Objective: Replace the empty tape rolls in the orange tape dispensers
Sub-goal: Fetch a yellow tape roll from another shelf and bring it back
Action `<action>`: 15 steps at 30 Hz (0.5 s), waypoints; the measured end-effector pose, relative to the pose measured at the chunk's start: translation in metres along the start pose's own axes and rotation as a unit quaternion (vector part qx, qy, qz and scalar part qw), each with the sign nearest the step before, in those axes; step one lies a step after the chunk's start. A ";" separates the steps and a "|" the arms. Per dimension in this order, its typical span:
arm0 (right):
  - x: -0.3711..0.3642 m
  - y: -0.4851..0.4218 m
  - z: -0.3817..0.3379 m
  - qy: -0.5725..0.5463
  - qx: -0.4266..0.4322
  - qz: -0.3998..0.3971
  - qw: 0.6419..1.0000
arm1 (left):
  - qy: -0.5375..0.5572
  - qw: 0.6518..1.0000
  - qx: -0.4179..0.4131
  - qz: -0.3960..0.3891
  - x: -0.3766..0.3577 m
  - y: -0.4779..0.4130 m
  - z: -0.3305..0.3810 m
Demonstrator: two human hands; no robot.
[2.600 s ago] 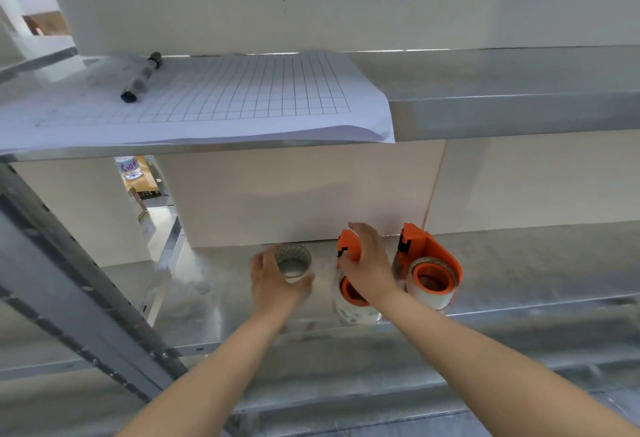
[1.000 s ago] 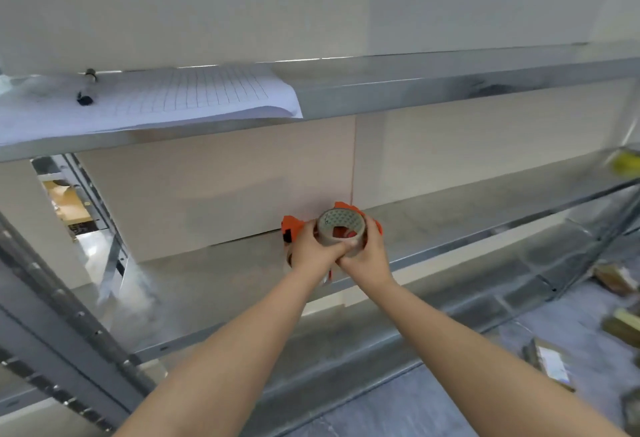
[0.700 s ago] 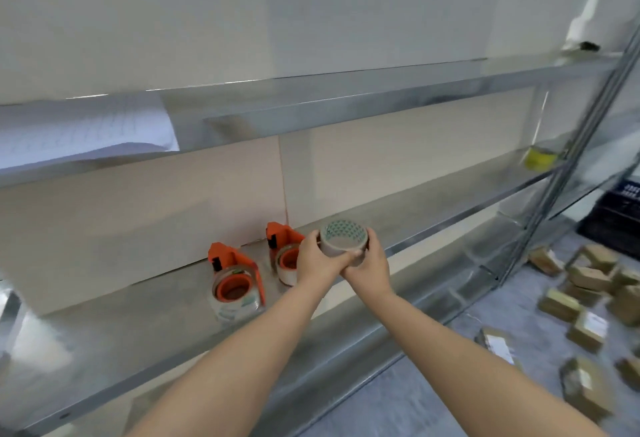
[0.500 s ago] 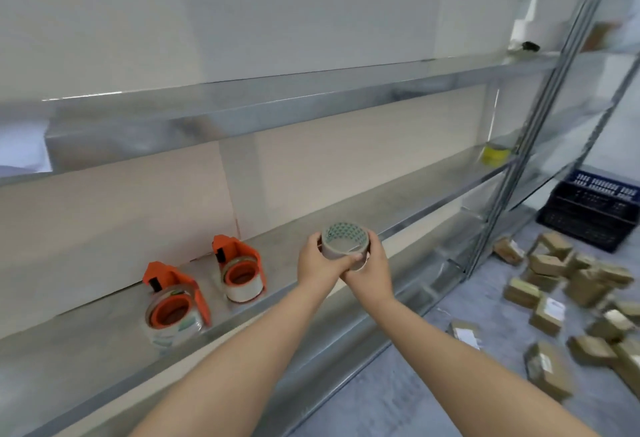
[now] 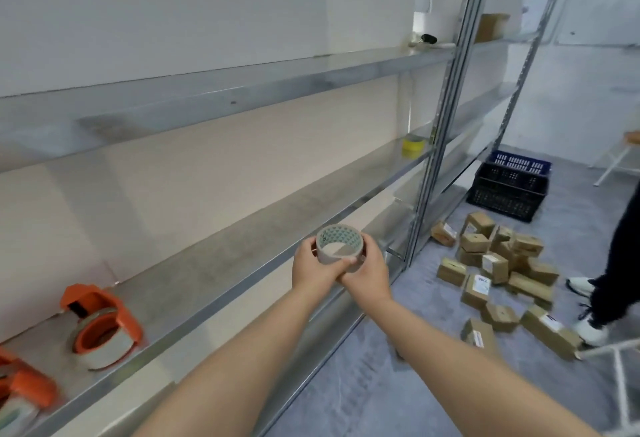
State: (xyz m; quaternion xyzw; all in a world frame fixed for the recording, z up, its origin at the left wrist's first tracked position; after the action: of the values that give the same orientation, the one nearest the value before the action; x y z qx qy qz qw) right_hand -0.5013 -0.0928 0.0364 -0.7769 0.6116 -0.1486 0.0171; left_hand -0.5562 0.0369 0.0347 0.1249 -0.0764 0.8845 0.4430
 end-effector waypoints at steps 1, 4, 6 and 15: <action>0.008 -0.005 0.004 0.002 -0.003 0.007 1.000 | 0.000 1.000 -0.003 -0.003 -0.009 -0.003 0.001; 0.027 -0.021 0.020 0.002 -0.012 0.023 1.000 | -0.006 1.000 -0.014 -0.013 -0.036 -0.016 0.004; 0.036 -0.034 0.031 0.007 -0.018 0.034 0.999 | -0.020 0.999 -0.015 -0.023 -0.054 -0.029 0.002; 0.080 -0.137 0.067 0.034 -0.029 0.068 0.997 | -0.014 0.997 -0.035 -0.071 -0.145 -0.123 0.020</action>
State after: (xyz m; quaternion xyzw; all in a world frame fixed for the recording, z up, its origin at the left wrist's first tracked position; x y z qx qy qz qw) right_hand -0.3385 -0.1449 0.0179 -0.7284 0.6671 -0.1554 -0.0158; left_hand -0.3707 -0.0056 0.0146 0.1270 -0.1043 0.8456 0.5079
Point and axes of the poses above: each hand's wrist, its own y-axis away from the middle knuckle, its own x-axis out of the back of the hand, z = x × y, the point moved 10 cm from there along -y, towards the middle knuckle, and after that the axes turned 4 degrees about -y, right-handed, at the moved point
